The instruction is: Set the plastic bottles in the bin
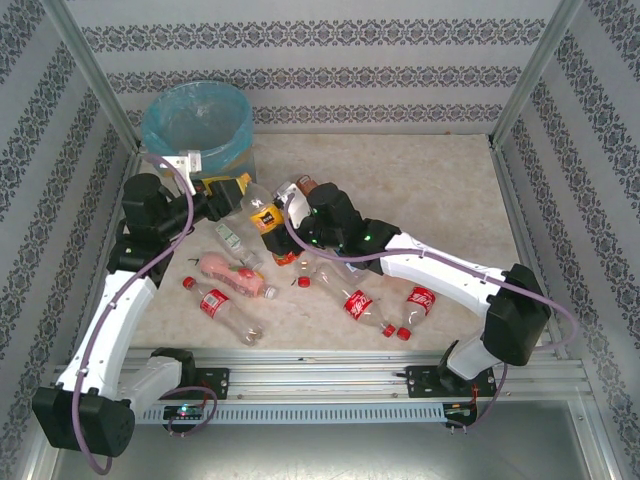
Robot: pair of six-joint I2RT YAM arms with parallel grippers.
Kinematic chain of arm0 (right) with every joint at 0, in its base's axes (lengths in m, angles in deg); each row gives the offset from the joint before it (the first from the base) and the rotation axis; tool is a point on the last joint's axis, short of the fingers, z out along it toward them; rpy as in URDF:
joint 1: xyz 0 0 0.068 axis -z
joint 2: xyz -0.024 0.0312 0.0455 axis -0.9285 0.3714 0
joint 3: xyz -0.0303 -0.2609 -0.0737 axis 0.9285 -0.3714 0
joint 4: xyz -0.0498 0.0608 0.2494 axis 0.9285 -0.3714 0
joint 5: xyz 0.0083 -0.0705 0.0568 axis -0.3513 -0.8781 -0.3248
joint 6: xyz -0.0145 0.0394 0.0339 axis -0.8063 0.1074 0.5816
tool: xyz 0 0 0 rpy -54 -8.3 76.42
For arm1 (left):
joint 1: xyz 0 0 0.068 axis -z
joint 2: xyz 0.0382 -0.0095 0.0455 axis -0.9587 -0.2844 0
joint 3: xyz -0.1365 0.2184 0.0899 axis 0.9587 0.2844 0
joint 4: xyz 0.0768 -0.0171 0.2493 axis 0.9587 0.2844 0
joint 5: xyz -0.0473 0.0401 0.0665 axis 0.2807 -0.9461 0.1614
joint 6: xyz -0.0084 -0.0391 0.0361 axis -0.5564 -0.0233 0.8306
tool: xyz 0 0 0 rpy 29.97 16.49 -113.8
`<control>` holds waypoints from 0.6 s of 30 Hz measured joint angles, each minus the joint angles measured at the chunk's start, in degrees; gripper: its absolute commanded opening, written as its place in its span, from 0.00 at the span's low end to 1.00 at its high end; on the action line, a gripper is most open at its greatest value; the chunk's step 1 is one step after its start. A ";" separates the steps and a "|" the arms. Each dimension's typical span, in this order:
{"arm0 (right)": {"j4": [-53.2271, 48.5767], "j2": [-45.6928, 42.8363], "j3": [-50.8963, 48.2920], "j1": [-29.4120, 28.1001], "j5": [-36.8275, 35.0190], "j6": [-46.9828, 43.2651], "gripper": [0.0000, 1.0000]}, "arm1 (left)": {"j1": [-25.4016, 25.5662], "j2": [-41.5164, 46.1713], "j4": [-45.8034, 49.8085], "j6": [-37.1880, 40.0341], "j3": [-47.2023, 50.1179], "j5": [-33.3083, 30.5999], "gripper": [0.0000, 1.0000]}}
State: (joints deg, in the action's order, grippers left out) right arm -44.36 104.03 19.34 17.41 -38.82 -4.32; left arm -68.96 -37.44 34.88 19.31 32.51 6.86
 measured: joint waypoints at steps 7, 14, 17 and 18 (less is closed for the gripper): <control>0.24 -0.02 -0.07 -1.42 -0.07 -0.07 0.52 | 0.00 -0.74 0.00 -2.49 0.00 3.50 0.47; 0.31 -0.02 -0.07 -2.64 -0.04 -0.55 0.52 | -0.02 -0.09 1.31 -2.38 0.00 3.39 0.28; 0.31 -0.02 -0.07 -2.73 -0.04 -0.76 0.53 | 0.00 0.74 2.23 -2.32 0.00 2.95 0.14; 0.33 -0.02 -0.07 -2.73 -0.04 -0.85 0.54 | 0.00 0.94 2.45 -2.16 -0.02 2.80 0.14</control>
State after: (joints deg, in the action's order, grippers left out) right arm -44.04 104.01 19.28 14.68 -38.86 -5.17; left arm -68.96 -36.50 37.33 17.15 32.49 9.66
